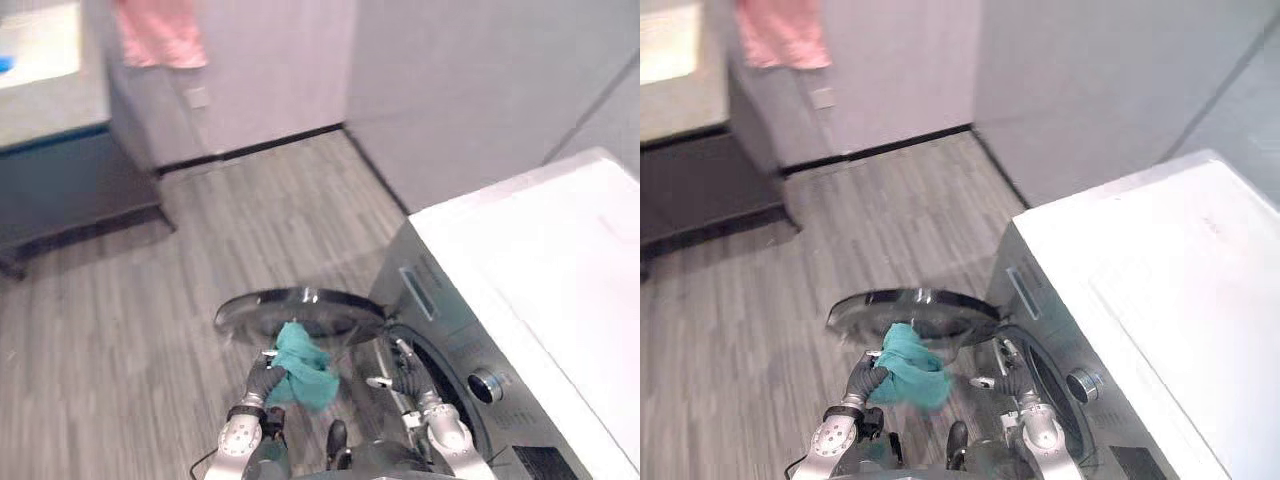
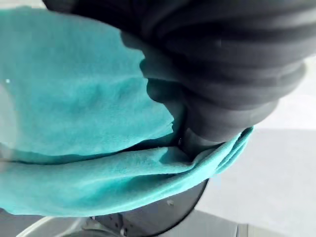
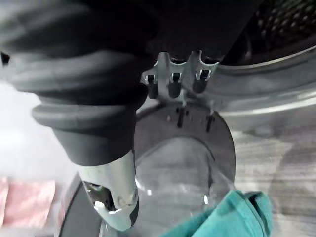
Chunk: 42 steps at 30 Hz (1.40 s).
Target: Pick up the laundry basket with both hands and put the clothes into the washing machine.
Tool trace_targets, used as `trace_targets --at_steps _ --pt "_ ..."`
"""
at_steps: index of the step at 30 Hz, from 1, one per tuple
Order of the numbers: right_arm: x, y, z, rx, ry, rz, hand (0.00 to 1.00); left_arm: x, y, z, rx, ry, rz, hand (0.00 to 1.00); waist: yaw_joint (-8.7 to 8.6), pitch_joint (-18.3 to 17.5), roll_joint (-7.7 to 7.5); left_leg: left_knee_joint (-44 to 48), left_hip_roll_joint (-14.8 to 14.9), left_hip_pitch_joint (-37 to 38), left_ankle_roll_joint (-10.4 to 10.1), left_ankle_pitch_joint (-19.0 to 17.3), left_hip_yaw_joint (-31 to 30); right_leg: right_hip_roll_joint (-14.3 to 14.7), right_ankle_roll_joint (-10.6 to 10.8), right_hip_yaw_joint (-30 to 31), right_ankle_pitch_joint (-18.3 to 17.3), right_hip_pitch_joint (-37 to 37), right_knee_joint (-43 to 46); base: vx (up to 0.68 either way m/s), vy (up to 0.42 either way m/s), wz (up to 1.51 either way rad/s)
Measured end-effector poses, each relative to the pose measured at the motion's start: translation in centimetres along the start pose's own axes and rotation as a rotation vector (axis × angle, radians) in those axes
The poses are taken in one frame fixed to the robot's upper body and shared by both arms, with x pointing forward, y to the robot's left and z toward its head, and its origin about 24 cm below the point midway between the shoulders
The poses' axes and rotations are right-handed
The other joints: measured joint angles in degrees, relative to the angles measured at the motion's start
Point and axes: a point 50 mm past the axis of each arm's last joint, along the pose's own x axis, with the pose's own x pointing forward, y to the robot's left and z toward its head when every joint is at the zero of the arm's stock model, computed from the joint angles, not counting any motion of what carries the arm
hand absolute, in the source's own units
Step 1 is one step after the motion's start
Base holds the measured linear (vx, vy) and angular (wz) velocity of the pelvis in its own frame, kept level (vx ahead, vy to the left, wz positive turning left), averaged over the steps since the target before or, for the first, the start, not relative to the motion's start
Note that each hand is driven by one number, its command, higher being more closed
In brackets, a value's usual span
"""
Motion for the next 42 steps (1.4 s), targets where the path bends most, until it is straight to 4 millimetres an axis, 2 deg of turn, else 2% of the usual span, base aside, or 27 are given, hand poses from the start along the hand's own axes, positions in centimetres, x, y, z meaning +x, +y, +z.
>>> trace_targets --at_steps 1,2,3,4,8,10,11,12,13,14,16,17,18,20,21,23,24,26,27,28,29,30,32,33,34,36,42 --pt "0.1 -0.1 0.1 -0.005 -0.004 -0.002 0.00 0.0 0.0 0.0 0.002 -0.001 0.001 1.00 0.12 0.0 0.23 -4.0 -0.4 0.5 -0.7 0.4 -3.0 0.1 1.7 2.1 -0.1 0.5 0.0 0.25 0.367 -1.93" --pt "0.0 -0.5 0.2 -0.029 -0.011 -0.004 0.00 0.0 -0.2 0.0 -0.005 0.001 -0.001 1.00 -0.26 -0.5 2.32 -15.0 0.4 2.2 -4.0 6.1 -8.2 1.3 4.7 6.7 -1.3 1.4 -0.1 0.16 0.253 -1.67" --pt "-0.1 -0.9 0.1 -0.045 -0.010 -0.007 0.00 0.0 -0.6 -0.2 -0.014 0.009 -0.006 1.00 -0.35 -0.7 4.39 -18.2 1.7 2.2 -4.1 11.0 -8.7 2.5 5.8 8.1 -1.8 1.7 -0.1 0.20 0.469 -1.81" --pt "-0.2 -1.1 -0.5 -0.056 0.022 -0.011 0.00 0.2 -0.9 -0.6 -0.009 0.031 -0.021 1.00 -0.90 -0.7 5.16 -17.5 2.2 2.4 -4.7 11.3 -6.7 2.6 7.5 11.2 -2.1 2.0 0.1 0.08 0.276 -1.06" --pt "-1.1 0.2 -1.4 -0.034 0.052 0.015 0.00 -0.1 -0.2 -1.1 0.043 0.056 -0.051 1.00 -1.82 -1.9 2.51 -21.8 -0.2 5.8 -2.2 11.6 4.0 -2.0 12.2 20.6 -0.8 -1.6 -0.4 0.02 0.352 -1.20" --pt "-0.9 0.3 -1.3 -0.039 0.048 0.021 0.00 -0.2 -0.1 -1.2 0.046 0.061 -0.046 1.00 -1.85 -1.9 2.66 -21.8 -0.4 6.1 -1.2 11.1 8.0 -2.6 13.7 23.8 0.1 -3.1 -0.8 -0.13 0.214 -1.25" --pt "-0.5 0.4 -1.0 -0.051 0.042 0.030 0.00 -0.2 -0.1 -1.2 0.046 0.058 -0.046 1.00 -1.94 -1.5 3.31 -21.8 0.4 6.3 0.0 10.5 11.7 -3.8 14.2 20.0 1.2 -4.5 -1.4 -0.17 0.143 -1.11" --pt "-0.3 0.5 -1.0 -0.057 0.045 0.037 0.00 -0.2 0.0 -1.2 0.046 0.057 -0.043 1.00 -1.74 -1.3 3.61 -21.8 0.5 6.6 0.4 10.3 13.5 -5.1 13.2 14.7 1.9 -5.4 -1.3 -0.16 0.107 -1.35" --pt "-0.1 0.7 -0.9 -0.068 0.044 0.049 0.00 -0.2 -0.1 -1.1 0.043 0.056 -0.042 1.00 -1.82 -1.2 3.57 -21.9 1.1 7.6 1.4 9.6 16.6 -8.3 11.1 3.7 1.9 -6.5 -0.6 -0.08 0.023 -1.37" --pt "-0.1 0.8 -1.0 -0.073 0.045 0.055 0.00 -0.1 -0.2 -1.0 0.039 0.050 -0.043 1.00 -1.79 -0.8 4.50 -22.2 2.2 8.9 1.1 9.1 19.4 -11.8 9.3 -8.1 0.8 -7.1 0.7 -0.08 -0.007 -1.30" --pt "0.0 1.1 -1.0 -0.089 0.047 0.067 0.00 0.0 0.0 -0.5 0.039 0.029 -0.040 1.00 -1.62 -1.1 4.48 -22.0 4.1 9.8 0.1 8.2 22.6 -15.4 7.2 -21.4 -0.5 -7.1 3.0 -0.03 -0.074 -1.20" --pt "0.0 1.1 -1.0 -0.100 0.049 0.066 0.00 0.1 0.1 -0.1 0.043 0.011 -0.039 1.00 -1.54 -1.1 4.20 -21.3 4.9 10.1 -0.8 7.7 23.9 -16.3 7.6 -24.8 -0.2 -7.4 3.6 0.02 -0.111 -1.04" --pt "0.0 0.9 -1.2 -0.104 0.054 0.063 0.00 0.2 0.1 0.0 0.045 0.010 -0.040 1.00 -1.71 -1.1 4.14 -20.9 5.2 10.3 -1.2 7.4 24.0 -16.0 8.4 -24.6 0.3 -7.4 3.7 0.05 -0.122 -0.81" --pt "-0.5 0.1 -1.9 -0.118 0.081 0.034 0.00 0.3 -0.1 0.1 0.040 0.009 -0.043 1.00 -1.87 -1.4 4.78 -20.9 6.9 11.9 -3.2 6.1 24.0 -12.6 10.2 -21.4 0.2 -7.4 3.7 0.08 -0.125 -0.75" --pt "-0.6 0.0 -2.0 -0.121 0.086 0.032 0.00 0.3 -0.3 0.1 0.033 0.009 -0.045 1.00 -1.76 -1.7 5.17 -20.6 7.8 12.2 -3.8 5.6 24.0 -11.6 10.4 -20.7 0.1 -7.4 3.4 0.16 -0.127 -0.83" --pt "-0.6 -0.8 -2.2 -0.148 0.099 0.016 0.00 0.4 -0.7 0.2 0.017 0.006 -0.052 1.00 -1.80 -2.1 6.48 -17.1 11.7 13.8 -4.3 4.8 24.8 -7.3 8.9 -18.6 -1.3 -6.7 3.0 0.26 -0.129 -0.75" --pt "-0.7 -0.9 -2.3 -0.147 0.104 0.013 0.00 0.4 -0.7 0.1 0.016 0.011 -0.052 1.00 -1.65 -1.8 6.44 -13.7 13.2 13.3 -4.1 5.1 24.6 -6.4 8.6 -17.9 -1.7 -6.1 3.0 0.31 -0.217 -0.70" --pt "-0.7 -1.3 -2.4 -0.149 0.108 -0.010 0.00 0.6 -0.9 0.1 -0.010 0.024 -0.050 1.00 -1.45 -0.9 5.97 3.5 17.1 8.7 -0.3 8.9 20.1 -4.6 7.6 -15.0 -1.7 -1.8 2.3 0.33 -0.211 -0.72" --pt "-0.6 -1.2 -2.3 -0.147 0.105 -0.014 0.00 0.6 -1.0 0.2 -0.018 0.022 -0.049 1.00 -1.26 -0.4 5.53 7.1 16.9 7.8 -0.5 8.5 18.3 -4.6 7.5 -14.1 -1.8 -0.7 1.9 0.22 -0.069 -0.74" --pt "-0.6 -1.6 -2.3 -0.145 0.106 -0.028 0.00 0.7 -1.3 0.3 -0.028 0.017 -0.051 1.00 -0.65 -0.3 5.50 10.2 15.0 6.5 -1.1 6.4 15.5 -5.0 7.4 -12.1 -1.8 0.1 1.7 0.19 0.004 -0.83" --pt "-0.6 -2.0 -2.3 -0.138 0.108 -0.050 0.00 0.8 -1.4 0.4 -0.027 0.014 -0.055 1.00 -0.03 -0.2 5.54 10.5 11.1 5.1 -1.5 4.1 11.7 -5.3 7.4 -10.1 -1.8 0.8 1.4 0.21 0.028 -1.00" --pt "-0.4 -2.4 -2.3 -0.128 0.111 -0.074 0.00 0.5 -1.3 0.0 -0.026 0.030 -0.054 1.00 0.18 -0.1 5.61 7.7 7.5 4.3 -1.9 2.7 8.5 -5.3 7.5 -8.5 -1.8 1.3 1.1 0.24 0.066 -0.85" --pt "-0.8 -2.6 -3.0 -0.118 0.142 -0.094 0.00 -0.3 -1.6 -1.0 -0.039 0.066 -0.047 1.00 0.36 -0.1 6.19 -3.5 4.1 5.2 -2.4 3.2 4.3 -4.9 7.8 -8.0 -1.6 2.1 1.1 0.17 0.098 -0.49" --pt "-1.0 -3.2 -3.4 -0.119 0.157 -0.114 0.00 -0.4 -1.8 -1.1 -0.033 0.071 -0.059 1.00 0.42 -0.1 7.87 -9.2 4.0 5.6 -1.6 5.6 4.2 -3.6 8.4 -7.7 -1.8 2.8 1.2 0.12 0.124 -0.24" --pt "-1.1 -3.2 -3.7 -0.113 0.173 -0.119 0.00 -0.5 -1.7 -1.2 -0.023 0.078 -0.060 1.00 0.46 -0.1 7.38 -9.9 4.0 6.3 -1.7 5.2 4.4 -3.6 8.8 -7.1 -2.0 2.9 1.1 0.13 0.169 -0.07" --pt "-1.3 -2.8 -4.2 -0.092 0.197 -0.117 0.00 -0.3 -1.3 -1.2 0.007 0.078 -0.060 1.00 0.92 -0.2 5.05 -14.1 1.7 7.9 -1.5 5.3 4.4 -5.6 10.1 -6.9 -2.6 2.4 1.1 0.07 0.119 0.10" --pt "-1.8 -3.6 -5.6 -0.057 0.261 -0.152 0.00 -0.5 -0.8 -1.4 0.018 0.085 -0.052 1.00 1.26 -0.6 5.36 -17.1 -1.8 10.3 0.4 6.5 3.8 -9.0 12.3 -7.7 -3.9 3.8 2.3 -0.01 0.092 0.17"
